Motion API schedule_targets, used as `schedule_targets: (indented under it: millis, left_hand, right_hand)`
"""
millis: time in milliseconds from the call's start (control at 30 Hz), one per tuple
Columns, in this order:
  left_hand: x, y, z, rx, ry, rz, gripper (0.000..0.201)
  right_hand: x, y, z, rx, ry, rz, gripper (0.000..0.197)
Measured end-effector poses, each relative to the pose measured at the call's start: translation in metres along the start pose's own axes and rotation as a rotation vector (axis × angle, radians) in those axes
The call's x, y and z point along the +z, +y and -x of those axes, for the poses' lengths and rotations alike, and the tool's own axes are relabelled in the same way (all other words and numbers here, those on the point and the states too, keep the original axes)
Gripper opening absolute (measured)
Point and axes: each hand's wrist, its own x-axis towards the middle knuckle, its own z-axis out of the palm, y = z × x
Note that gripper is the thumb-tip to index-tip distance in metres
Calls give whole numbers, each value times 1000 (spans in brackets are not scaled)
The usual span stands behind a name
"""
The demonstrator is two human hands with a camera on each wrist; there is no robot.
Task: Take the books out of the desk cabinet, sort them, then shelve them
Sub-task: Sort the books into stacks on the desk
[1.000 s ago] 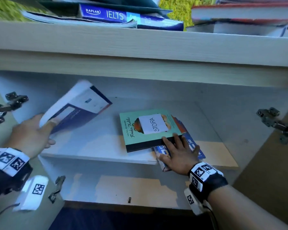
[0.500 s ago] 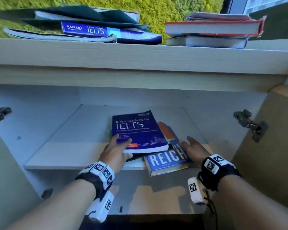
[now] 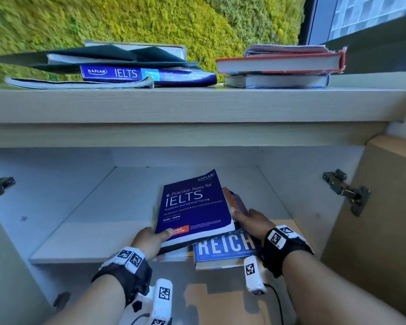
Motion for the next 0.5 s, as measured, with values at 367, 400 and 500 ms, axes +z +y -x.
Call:
schedule_targets:
  millis: [367, 400, 500]
  left_hand:
    - [-23, -47, 28, -91, -49, 405, 41]
    - [-24, -51, 29, -82, -26, 469, 40]
    - [-23, -59, 30, -84, 13, 606, 42]
  right_hand:
    - [33, 26, 28, -80, -105, -301, 63]
    - [32, 30, 28, -88, -71, -311, 66]
    - [27, 28, 21, -88, 100, -286, 60]
